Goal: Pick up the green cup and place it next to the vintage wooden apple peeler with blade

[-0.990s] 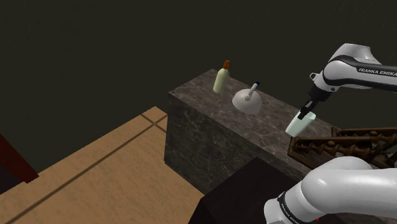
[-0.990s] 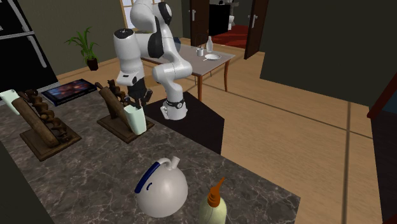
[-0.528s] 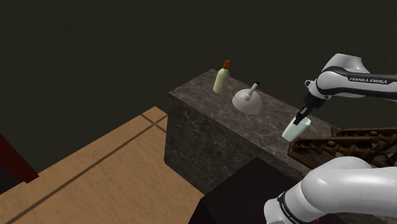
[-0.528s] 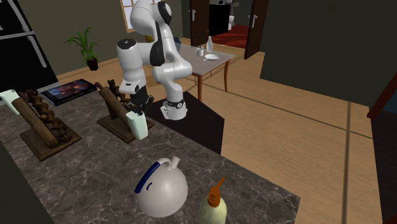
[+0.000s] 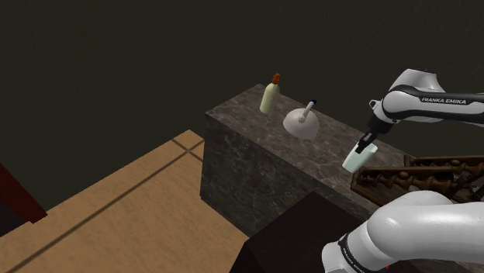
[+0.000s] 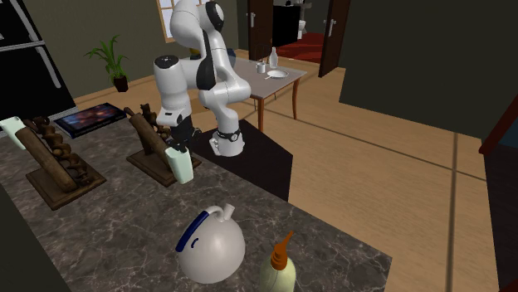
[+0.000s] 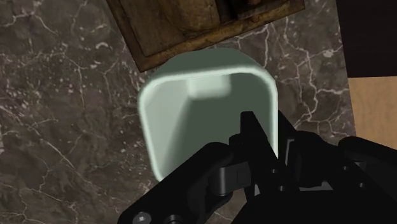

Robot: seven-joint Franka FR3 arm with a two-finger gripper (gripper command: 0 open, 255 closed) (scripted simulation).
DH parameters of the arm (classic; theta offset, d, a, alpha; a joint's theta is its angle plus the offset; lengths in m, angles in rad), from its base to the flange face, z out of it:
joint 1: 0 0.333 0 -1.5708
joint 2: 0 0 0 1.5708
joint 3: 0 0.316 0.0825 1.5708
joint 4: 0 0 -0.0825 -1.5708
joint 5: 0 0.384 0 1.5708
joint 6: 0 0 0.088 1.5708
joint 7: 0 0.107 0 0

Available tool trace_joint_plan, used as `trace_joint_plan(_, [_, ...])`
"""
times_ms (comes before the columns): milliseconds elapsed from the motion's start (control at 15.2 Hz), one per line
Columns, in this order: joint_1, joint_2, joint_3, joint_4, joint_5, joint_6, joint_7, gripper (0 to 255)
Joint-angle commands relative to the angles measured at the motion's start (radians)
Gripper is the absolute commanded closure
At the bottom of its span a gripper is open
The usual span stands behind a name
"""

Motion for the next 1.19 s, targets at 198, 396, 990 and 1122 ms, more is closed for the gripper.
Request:
trace_joint_plan(198, [-0.003, 0.003, -0.003, -0.005, -0.002, -0.004, 0.000, 0])
trace_joint_plan(396, [-0.003, 0.003, -0.004, -0.005, -0.002, -0.002, -0.001, 0])
trace_joint_plan(990, [0.001, -0.042, 0.049, 0.090, 0.032, -0.143, -0.005, 0])
trace_joint_plan(1122, [0.001, -0.042, 0.049, 0.090, 0.032, -0.143, -0.005, 0])
